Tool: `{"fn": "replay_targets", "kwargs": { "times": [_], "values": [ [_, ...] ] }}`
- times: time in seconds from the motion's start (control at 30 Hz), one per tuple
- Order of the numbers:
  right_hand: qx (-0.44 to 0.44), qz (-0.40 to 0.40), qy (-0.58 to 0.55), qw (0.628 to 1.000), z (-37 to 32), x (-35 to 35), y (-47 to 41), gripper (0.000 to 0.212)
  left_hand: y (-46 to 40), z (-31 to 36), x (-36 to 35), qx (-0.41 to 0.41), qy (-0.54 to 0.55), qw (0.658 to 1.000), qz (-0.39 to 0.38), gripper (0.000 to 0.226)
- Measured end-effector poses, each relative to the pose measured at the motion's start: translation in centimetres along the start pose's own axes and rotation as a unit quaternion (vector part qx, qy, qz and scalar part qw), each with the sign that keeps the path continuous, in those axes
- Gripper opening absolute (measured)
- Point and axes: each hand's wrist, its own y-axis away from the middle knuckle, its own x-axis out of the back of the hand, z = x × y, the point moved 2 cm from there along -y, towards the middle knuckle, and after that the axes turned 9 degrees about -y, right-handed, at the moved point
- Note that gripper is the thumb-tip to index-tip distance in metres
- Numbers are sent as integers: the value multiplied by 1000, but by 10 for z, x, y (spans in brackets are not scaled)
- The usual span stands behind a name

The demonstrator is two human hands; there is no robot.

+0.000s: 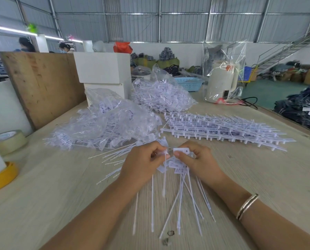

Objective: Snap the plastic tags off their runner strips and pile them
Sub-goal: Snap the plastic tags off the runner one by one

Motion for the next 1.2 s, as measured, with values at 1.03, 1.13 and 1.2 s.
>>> {"fn": "replay_targets", "kwargs": {
  "times": [1.03,1.13,1.2],
  "values": [
    [-76,-22,-41,996,0,0,1,28,4,13,-3,-123,-137,981,-55,29],
    [-99,-22,-74,992,1,1,2,21,5,11,-3,-131,-161,976,-58,37],
    [-98,-33,-82,991,0,-1,2,21,4,11,-4,-137,-179,973,-53,31]
  ]
}}
